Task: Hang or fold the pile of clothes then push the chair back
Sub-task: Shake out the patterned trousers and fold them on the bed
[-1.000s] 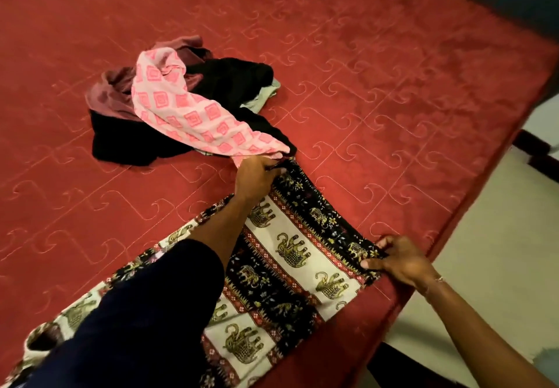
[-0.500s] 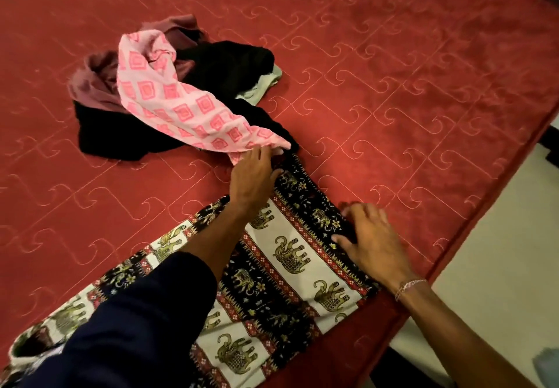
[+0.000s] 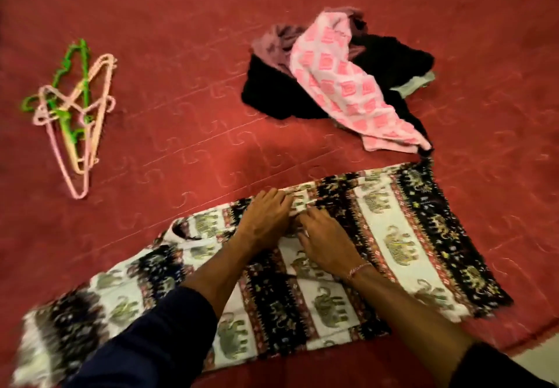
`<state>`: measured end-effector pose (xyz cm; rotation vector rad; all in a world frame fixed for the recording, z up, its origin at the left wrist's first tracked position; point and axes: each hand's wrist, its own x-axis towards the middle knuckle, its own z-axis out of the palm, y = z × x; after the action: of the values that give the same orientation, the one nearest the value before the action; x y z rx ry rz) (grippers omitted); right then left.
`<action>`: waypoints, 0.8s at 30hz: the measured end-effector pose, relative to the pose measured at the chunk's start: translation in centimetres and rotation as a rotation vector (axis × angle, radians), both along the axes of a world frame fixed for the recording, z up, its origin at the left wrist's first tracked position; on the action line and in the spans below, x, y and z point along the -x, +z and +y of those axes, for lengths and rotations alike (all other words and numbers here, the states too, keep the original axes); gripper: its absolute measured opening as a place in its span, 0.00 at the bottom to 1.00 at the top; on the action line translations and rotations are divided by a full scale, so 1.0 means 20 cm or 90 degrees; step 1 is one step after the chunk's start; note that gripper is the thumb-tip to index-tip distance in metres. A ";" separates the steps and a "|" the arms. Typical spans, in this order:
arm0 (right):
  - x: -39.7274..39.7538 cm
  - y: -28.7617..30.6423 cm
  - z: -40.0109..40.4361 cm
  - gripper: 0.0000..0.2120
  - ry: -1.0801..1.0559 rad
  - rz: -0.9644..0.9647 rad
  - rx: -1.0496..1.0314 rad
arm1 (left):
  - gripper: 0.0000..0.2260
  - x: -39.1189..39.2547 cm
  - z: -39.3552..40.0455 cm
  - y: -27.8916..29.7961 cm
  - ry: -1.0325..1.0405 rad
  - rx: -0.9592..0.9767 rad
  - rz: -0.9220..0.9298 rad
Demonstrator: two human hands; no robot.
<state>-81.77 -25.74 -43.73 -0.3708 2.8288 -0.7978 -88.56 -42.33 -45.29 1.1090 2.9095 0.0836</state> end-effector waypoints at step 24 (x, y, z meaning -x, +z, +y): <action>0.07 -0.12 -0.89 0.38 0.145 -0.024 -0.231 | 0.13 -0.10 -1.01 0.04 0.414 0.013 0.002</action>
<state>-83.07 -43.57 -46.08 -0.5946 2.7512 -0.2370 -86.60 -62.54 -44.58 0.1224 3.1260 0.0610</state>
